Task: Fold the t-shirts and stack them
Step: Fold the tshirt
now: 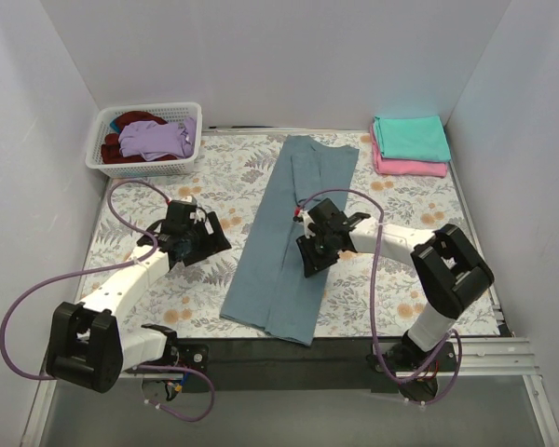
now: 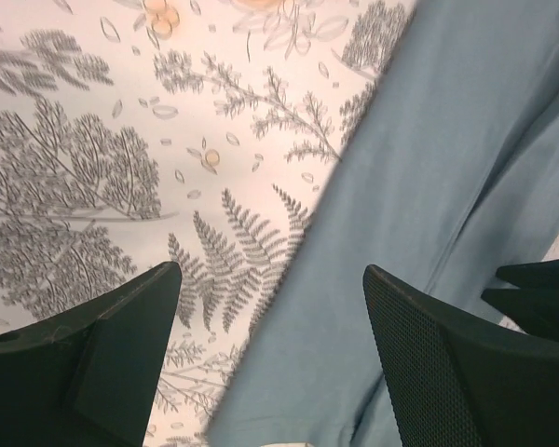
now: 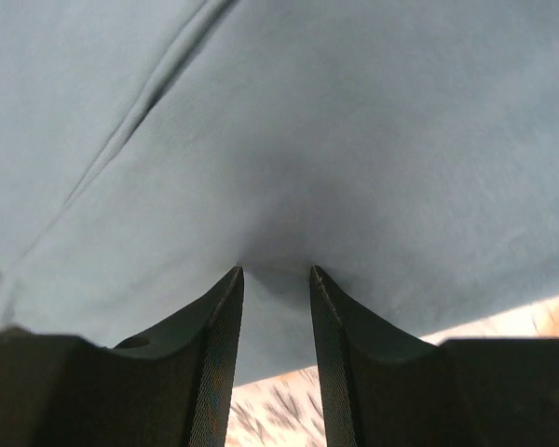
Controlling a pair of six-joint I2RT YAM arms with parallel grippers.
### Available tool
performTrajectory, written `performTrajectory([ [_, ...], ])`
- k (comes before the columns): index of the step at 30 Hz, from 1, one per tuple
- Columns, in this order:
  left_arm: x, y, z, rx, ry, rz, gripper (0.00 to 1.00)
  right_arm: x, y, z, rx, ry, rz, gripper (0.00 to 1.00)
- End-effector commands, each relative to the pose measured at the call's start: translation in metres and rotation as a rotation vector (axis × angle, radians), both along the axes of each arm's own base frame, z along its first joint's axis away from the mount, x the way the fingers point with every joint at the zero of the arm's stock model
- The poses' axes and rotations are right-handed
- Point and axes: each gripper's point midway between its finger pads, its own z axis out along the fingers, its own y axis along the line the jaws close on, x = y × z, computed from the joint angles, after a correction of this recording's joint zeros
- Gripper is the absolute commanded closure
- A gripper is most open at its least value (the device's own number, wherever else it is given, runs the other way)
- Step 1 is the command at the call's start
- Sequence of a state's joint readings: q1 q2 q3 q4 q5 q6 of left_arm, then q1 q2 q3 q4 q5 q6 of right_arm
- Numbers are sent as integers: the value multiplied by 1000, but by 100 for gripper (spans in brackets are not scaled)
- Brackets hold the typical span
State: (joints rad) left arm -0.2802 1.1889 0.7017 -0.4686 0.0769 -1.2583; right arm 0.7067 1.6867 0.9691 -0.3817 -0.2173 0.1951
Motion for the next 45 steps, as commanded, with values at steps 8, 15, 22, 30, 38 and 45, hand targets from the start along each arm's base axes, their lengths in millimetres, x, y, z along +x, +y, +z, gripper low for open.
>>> performTrajectory([
  [8, -70, -35, 11, 10, 231, -90, 21, -18, -105, 12, -347, -113, -151, 57],
  [15, -120, -64, 0, 27, 401, -182, 21, -53, -85, 35, -128, -23, -208, 54],
  [22, -159, -81, -24, 98, 480, -229, 23, -91, -101, 15, -109, 58, -266, 53],
  [30, -130, -84, -10, 124, 356, -174, 31, -9, -89, 48, -105, -158, -320, 53],
  [38, -107, -86, -4, 98, 268, -116, 30, 107, -59, 100, 21, -319, -453, 43],
  [45, -100, -88, -6, 96, 242, -119, 30, 181, -49, 78, 13, -345, -563, 47],
])
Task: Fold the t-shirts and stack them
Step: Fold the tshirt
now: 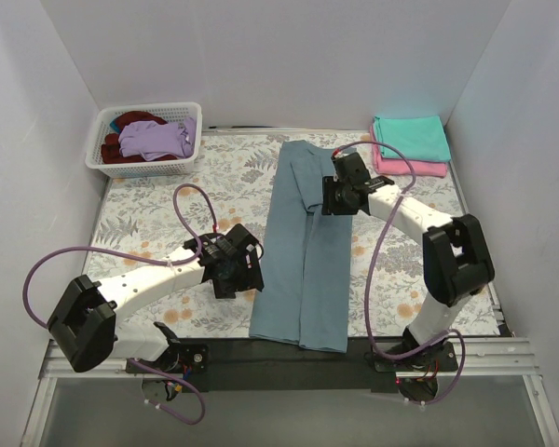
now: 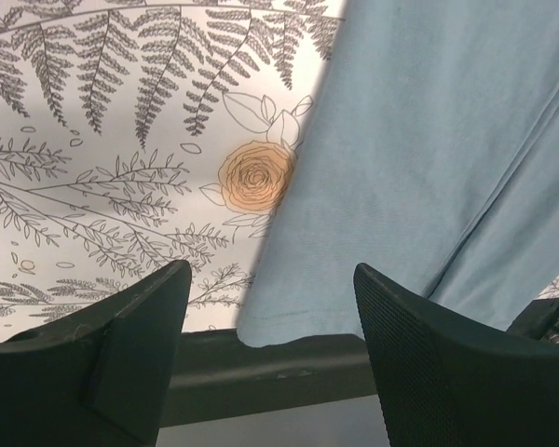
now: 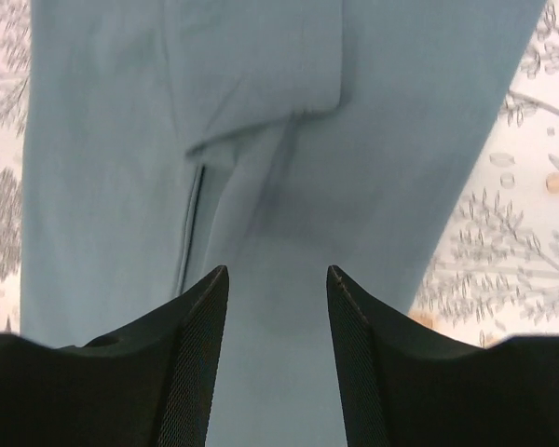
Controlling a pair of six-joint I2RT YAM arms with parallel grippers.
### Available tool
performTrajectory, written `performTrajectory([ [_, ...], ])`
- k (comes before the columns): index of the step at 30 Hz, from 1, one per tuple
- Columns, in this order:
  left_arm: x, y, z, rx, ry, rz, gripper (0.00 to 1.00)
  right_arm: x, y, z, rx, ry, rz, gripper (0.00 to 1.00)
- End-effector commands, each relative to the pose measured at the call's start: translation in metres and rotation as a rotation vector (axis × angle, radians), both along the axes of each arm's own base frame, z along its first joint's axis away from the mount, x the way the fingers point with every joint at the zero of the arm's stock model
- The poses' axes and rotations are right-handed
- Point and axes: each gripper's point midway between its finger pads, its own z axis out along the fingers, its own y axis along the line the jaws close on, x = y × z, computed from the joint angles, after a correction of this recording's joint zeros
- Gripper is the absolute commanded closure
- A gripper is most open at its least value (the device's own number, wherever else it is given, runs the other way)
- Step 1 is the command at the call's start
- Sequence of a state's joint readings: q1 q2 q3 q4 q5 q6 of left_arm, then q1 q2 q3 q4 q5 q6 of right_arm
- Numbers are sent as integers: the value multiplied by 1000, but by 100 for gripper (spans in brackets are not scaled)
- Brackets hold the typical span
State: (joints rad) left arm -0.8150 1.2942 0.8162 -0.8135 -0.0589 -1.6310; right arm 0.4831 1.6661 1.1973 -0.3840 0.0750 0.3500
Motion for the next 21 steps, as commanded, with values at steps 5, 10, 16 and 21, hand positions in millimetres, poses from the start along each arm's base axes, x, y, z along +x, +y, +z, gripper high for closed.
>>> performTrajectory([
  [5, 15, -2, 8, -4, -67, 8, 30, 72, 13, -16, 31, -62, -88, 48],
  [10, 18, -1, 5, -5, -75, 11, 30, 98, 22, -39, 13, -55, -44, 48],
  [16, 21, 2, -2, 1, -64, 7, 30, 121, 31, -74, -28, -34, 10, 48],
  [21, 25, 7, -6, 16, -52, 10, 30, 155, 40, -83, -9, -55, 13, 48],
])
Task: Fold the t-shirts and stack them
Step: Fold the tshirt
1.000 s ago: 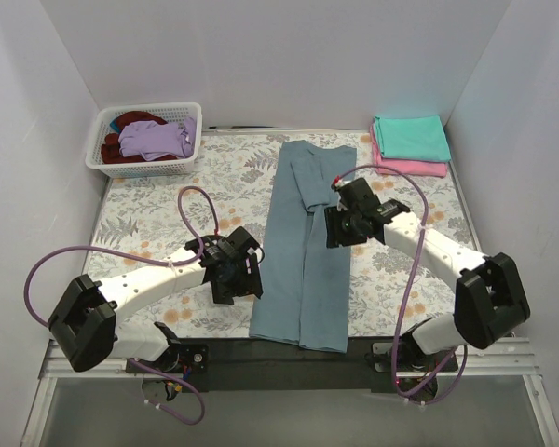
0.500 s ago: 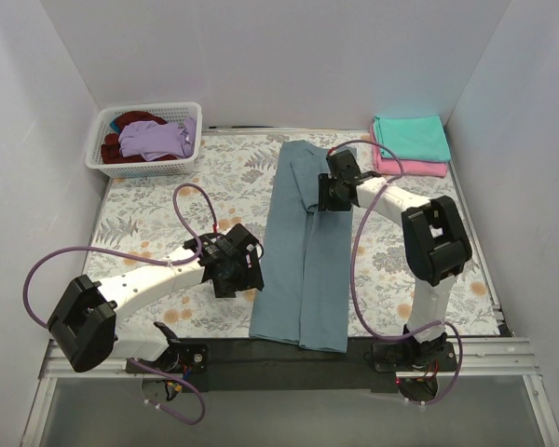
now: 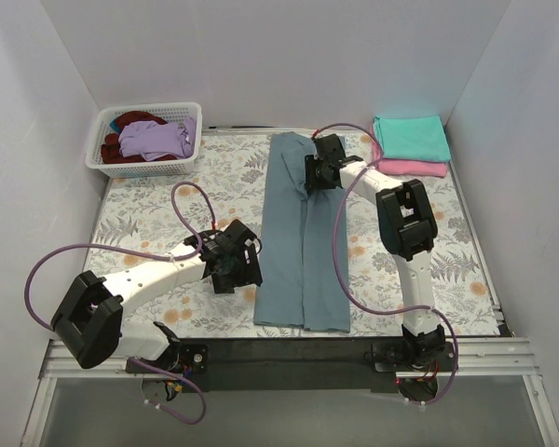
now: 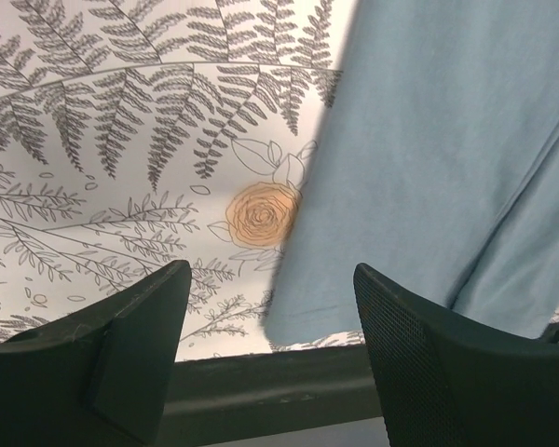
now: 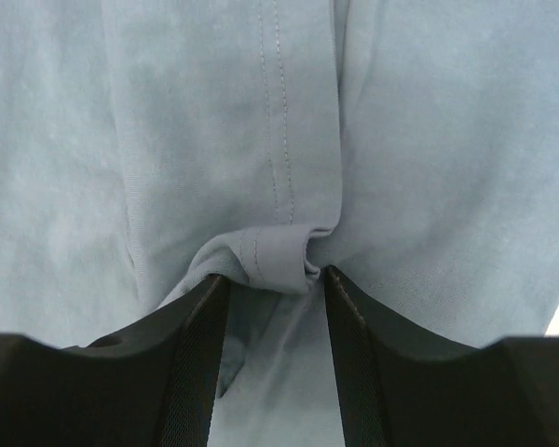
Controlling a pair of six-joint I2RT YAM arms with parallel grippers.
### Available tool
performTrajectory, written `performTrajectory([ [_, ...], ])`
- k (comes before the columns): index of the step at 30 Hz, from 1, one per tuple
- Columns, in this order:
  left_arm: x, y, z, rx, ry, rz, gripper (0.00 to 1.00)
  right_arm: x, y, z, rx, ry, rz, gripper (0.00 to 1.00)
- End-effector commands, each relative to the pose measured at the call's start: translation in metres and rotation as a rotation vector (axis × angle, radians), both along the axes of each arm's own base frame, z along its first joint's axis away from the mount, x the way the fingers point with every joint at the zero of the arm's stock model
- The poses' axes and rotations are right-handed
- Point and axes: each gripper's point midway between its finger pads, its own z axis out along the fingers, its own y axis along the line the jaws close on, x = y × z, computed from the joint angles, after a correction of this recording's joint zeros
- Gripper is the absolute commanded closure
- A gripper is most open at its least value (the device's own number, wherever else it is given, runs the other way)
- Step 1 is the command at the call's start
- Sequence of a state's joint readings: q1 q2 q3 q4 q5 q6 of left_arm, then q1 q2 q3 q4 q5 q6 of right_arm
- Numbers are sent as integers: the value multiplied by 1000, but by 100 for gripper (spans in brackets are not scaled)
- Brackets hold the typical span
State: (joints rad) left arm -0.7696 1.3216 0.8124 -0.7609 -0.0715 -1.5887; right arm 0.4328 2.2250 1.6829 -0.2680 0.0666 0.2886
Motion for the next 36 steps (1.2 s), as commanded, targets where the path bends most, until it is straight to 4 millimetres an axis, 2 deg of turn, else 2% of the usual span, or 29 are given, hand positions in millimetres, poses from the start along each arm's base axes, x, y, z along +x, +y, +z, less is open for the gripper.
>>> performTrajectory([
  [1, 8, 4, -1, 11, -22, 3, 30, 24, 1, -15, 9, -11, 5, 48],
  [2, 9, 4, 0, 11, -24, 1, 30, 29, 0, -22, 12, -4, 0, 48],
  [3, 10, 5, 0, 13, -23, 4, 30, 42, 3, -11, 30, -34, -6, 48],
  [5, 12, 5, 2, 15, -25, 9, 30, 51, 1, -15, 40, -32, -15, 47],
  [6, 14, 5, 3, 14, -28, 12, 30, 61, 4, -4, 57, -57, -16, 47],
  [7, 13, 6, 3, 18, -24, 14, 30, 64, 5, -1, 62, -64, -12, 47],
  [10, 12, 7, 6, 21, -19, 20, 30, 63, 1, 13, 63, -67, -11, 47],
  [11, 12, 8, 8, 22, -22, 22, 30, 61, -1, 35, 74, -94, -12, 47],
  [12, 11, 9, 8, 23, -19, 25, 30, 56, -4, 44, 80, -98, -13, 47],
  [13, 10, 10, 8, 24, -16, 29, 30, 42, -10, 58, 80, -100, -12, 47],
  [15, 8, 10, 8, 20, -9, 33, 30, 22, -17, 68, 71, -96, -3, 47],
  [16, 6, 10, 7, 16, -2, 33, 30, -1, -21, 54, 68, -41, 17, 47],
  [17, 5, 8, 8, 6, 5, 34, 30, -15, -27, 79, 80, -74, 18, 47],
  [19, 1, 6, 7, -6, 20, 34, 30, -41, -37, 85, 72, -63, 28, 47],
  [20, 1, 5, 8, -14, 25, 32, 30, -71, -49, 85, 64, -43, 26, 47],
  [21, -2, 2, 8, -28, 40, 30, 30, -85, -54, 87, 64, -35, 28, 48],
  [22, -4, 2, 7, -30, 50, 32, 30, -102, -60, 83, 59, -14, 28, 48],
  [23, -6, 2, 7, -32, 56, 36, 30, -133, -72, 79, 43, 29, 27, 48],
  [25, -9, 3, 6, -36, 69, 41, 30, -170, -82, 68, 33, 92, 36, 48],
  [26, -9, 3, 6, -37, 71, 43, 30, -190, -85, 75, 43, 96, 48, 48],
  [27, -10, 2, 6, -37, 75, 41, 30, -221, -93, 53, 25, 173, 56, 49],
  [29, -11, 2, 5, -36, 78, 47, 30, -254, -99, 52, 25, 197, 63, 49],
  [30, -12, 1, 5, -35, 80, 41, 30, -282, -107, 35, 6, 269, 62, 50],
  [31, -13, 0, 4, -35, 82, 42, 30, -297, -109, 30, 16, 296, 63, 50],
  [33, -17, -5, 3, -47, 109, 31, 31, -320, -105, 32, 81, 305, 62, 50],
  [34, -17, -7, 2, -48, 110, 29, 30, -338, -109, 18, 83, 346, 52, 50],
  [36, -18, -9, -3, -37, 124, 24, 31, -351, -106, 16, 123, 353, 46, 50],
])
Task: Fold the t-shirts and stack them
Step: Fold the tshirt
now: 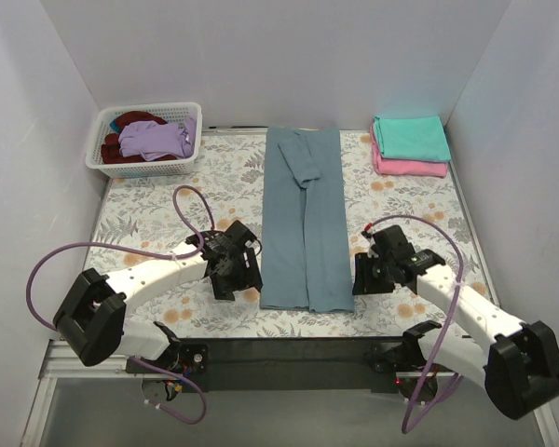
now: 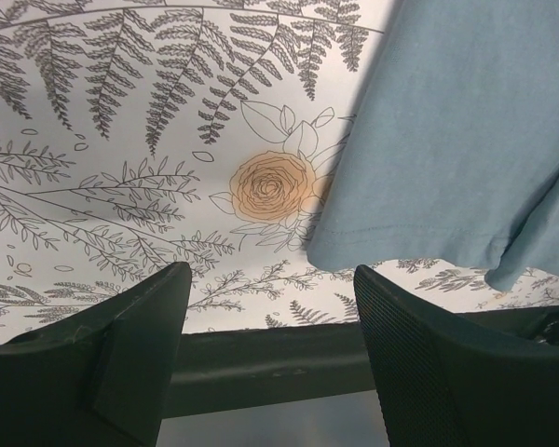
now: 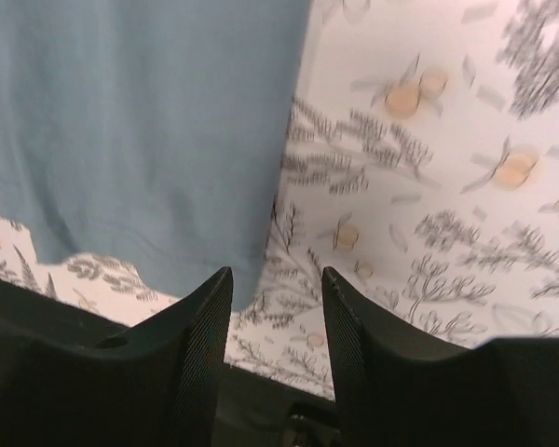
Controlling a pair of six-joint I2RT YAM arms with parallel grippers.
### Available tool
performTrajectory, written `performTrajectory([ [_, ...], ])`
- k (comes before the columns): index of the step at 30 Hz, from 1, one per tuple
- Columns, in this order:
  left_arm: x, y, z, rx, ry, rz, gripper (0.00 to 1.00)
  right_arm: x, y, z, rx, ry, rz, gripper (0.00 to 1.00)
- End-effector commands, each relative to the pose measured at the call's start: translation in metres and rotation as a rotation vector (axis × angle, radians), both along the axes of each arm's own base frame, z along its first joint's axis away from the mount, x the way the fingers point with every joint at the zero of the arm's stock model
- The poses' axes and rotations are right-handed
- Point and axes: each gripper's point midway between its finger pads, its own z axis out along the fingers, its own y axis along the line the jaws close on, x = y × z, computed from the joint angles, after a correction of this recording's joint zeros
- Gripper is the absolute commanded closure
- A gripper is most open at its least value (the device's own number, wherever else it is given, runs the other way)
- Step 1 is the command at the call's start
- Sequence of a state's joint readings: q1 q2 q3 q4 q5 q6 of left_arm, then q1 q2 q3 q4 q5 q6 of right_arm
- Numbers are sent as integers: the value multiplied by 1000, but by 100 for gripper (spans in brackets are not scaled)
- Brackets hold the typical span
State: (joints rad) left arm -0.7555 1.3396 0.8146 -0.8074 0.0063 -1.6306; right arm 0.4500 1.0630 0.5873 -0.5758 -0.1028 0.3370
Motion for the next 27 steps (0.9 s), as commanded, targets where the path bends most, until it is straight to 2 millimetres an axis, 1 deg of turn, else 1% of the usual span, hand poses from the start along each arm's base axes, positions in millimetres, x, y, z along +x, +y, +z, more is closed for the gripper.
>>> performTrajectory([
  [1, -2, -11, 1, -17, 18, -10, 31, -34, 4, -8, 68, 85, -30, 51],
  [3, -2, -14, -2, -6, 24, -20, 31, -40, 6, -10, 77, 97, -24, 51],
  [5, 0, -17, -1, 0, 19, -25, 31, -42, 8, -12, 73, 104, -16, 51],
  [10, 0, -22, -5, 12, 30, -36, 31, -41, 13, -13, 50, 116, -6, 51],
  [16, -1, -29, -5, 15, 32, -52, 31, -37, 18, -11, 16, 97, -5, 51],
  [17, -1, -29, -6, 18, 35, -52, 31, -38, 20, -13, 8, 106, -5, 51],
  [23, -2, -30, -8, 24, 39, -63, 32, -32, 25, -8, -23, 72, -7, 52],
  [25, -2, -30, -8, 26, 39, -62, 32, -32, 24, -8, -45, 67, -8, 52],
  [26, -2, -30, -8, 24, 39, -63, 32, -28, 19, -10, -76, 51, -21, 52],
  [27, -2, -31, -8, 24, 38, -66, 32, -28, 19, -10, -81, 52, -25, 52],
])
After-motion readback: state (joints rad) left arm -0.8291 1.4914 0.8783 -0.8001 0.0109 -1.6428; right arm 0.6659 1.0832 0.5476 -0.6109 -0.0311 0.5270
